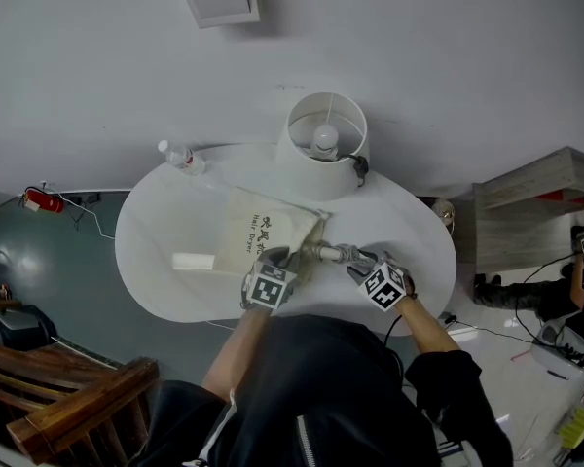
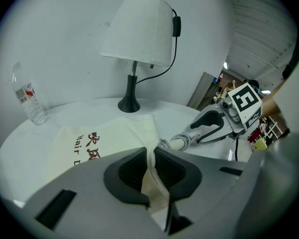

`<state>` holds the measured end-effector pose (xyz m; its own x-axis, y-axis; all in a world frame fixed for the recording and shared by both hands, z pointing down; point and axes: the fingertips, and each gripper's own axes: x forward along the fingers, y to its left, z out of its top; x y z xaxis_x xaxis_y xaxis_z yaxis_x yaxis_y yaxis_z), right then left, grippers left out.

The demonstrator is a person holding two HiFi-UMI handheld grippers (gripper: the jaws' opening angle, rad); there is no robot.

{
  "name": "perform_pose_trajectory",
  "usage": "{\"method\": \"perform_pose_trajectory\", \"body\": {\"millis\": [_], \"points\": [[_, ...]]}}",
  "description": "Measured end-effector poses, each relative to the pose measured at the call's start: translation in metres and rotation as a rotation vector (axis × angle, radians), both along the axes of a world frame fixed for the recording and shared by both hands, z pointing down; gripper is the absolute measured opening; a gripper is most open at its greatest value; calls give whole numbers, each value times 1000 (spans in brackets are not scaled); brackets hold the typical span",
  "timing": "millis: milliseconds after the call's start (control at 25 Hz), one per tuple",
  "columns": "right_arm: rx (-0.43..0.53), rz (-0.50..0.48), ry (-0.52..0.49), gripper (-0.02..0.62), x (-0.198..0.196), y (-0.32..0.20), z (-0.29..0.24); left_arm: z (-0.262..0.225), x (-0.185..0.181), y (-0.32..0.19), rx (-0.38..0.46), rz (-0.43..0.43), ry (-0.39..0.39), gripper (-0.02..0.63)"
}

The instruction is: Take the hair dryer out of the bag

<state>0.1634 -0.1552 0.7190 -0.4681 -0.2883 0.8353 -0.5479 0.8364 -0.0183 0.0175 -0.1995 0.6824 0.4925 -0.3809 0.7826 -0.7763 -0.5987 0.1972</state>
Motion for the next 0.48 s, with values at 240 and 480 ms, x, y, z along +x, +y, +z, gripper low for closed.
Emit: {"method": "perform_pose_trajectory", "body": {"millis": [240,480], "points": [[36,-19,-58,219,-27,-11,-24,1,1,-1,-6,3,12,51],[52,-61,-88,233,-53,-22,-38,1,2,-1,-12,6,17,50]]}}
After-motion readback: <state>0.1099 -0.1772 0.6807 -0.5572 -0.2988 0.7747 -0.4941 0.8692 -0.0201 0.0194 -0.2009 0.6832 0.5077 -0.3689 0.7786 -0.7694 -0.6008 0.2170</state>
